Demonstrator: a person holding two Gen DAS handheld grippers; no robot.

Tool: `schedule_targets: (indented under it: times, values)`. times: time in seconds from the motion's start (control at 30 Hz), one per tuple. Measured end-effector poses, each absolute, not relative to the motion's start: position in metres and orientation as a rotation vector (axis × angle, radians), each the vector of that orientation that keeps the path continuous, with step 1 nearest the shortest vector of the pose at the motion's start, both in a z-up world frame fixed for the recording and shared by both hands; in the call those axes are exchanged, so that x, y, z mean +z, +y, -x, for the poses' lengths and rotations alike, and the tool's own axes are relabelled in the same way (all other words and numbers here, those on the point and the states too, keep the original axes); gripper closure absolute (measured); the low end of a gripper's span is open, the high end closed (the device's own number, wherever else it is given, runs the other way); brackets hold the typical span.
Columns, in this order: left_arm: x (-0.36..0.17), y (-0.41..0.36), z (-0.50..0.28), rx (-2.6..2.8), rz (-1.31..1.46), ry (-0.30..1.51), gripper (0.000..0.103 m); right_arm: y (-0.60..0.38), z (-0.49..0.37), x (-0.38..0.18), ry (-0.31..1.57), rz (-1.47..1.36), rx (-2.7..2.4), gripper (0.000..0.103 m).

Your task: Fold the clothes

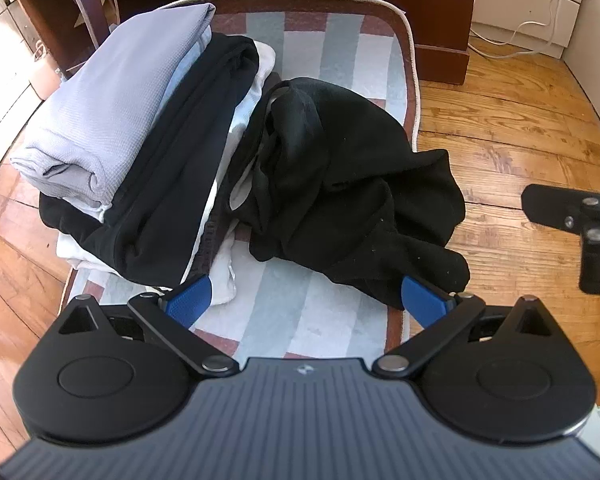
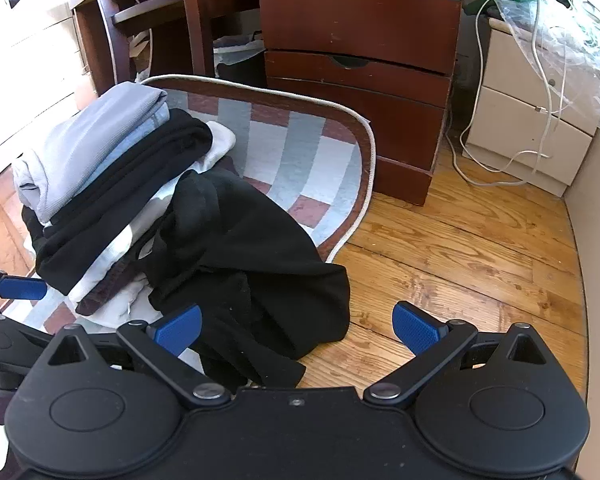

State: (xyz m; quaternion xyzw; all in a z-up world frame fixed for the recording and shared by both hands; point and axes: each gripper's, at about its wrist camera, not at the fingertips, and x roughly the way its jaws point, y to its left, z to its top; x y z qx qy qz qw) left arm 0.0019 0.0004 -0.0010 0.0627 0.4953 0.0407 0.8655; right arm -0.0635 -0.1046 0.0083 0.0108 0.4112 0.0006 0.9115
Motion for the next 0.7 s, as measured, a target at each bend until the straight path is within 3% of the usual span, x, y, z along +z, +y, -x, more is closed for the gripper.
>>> schedule_targets:
  times: [0.7]
  values:
    - [-0.0013, 0.0019, -0.0039, 0.084, -0.13, 1.055, 0.0, -0.1034, 0.061, 0.007, 0.856, -0.015, 0.012, 0.0]
